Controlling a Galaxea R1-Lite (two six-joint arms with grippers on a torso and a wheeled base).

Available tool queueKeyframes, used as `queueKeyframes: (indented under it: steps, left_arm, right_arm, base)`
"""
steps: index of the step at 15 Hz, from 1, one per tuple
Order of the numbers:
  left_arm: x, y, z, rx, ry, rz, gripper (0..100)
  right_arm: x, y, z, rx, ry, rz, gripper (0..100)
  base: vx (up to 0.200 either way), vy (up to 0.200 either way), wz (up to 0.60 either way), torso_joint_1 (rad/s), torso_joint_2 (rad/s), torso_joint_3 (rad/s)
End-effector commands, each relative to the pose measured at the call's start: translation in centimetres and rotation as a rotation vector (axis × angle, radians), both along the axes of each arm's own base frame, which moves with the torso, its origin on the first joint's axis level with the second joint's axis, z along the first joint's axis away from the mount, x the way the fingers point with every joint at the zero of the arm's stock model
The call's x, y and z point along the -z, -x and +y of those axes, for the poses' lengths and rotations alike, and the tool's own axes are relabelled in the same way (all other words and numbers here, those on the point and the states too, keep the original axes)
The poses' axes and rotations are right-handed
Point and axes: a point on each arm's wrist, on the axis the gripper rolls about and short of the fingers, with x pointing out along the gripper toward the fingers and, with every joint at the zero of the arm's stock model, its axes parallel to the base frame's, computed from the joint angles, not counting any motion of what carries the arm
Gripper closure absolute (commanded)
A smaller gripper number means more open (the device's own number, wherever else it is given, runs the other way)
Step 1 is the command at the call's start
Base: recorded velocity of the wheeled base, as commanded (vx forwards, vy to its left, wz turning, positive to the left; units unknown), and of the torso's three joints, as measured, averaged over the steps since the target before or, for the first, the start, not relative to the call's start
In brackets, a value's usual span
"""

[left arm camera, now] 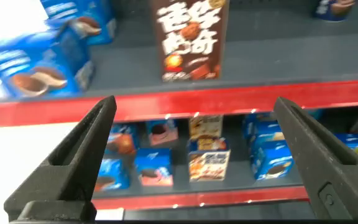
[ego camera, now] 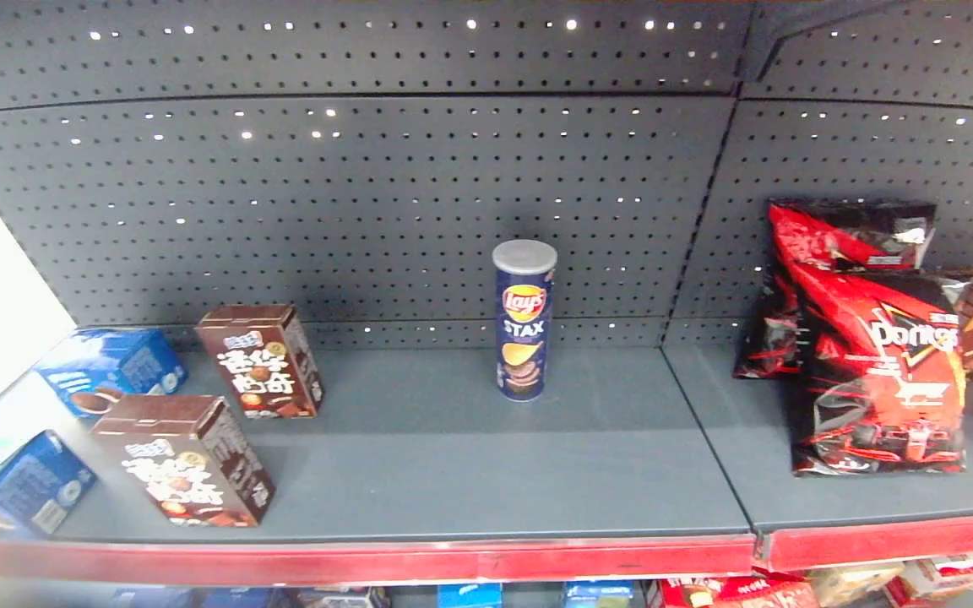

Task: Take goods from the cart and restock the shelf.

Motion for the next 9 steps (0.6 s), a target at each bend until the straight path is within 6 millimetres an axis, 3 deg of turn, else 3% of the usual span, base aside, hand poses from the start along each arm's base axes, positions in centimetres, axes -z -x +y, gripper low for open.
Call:
queueKeyframes:
  steps: [1, 9]
  left_arm:
    - [0.04, -0.02, 0.0, 0.001, 0.0, 0.003, 0]
    - [0.0, -0.01, 0.0, 0.001, 0.0, 0.002, 0]
  right_arm:
    - [0.02, -0.01, 0.0, 0.0, 0.0, 0.003, 0]
    - [-0.02, -0.18, 0.0, -0.006, -0.003, 0.028, 0]
  base:
    - [0.0, 0.0, -0.6, -0.007, 0.0, 0.002]
    - [0.0, 0.0, -0.6, 0.001, 0.0, 0.001]
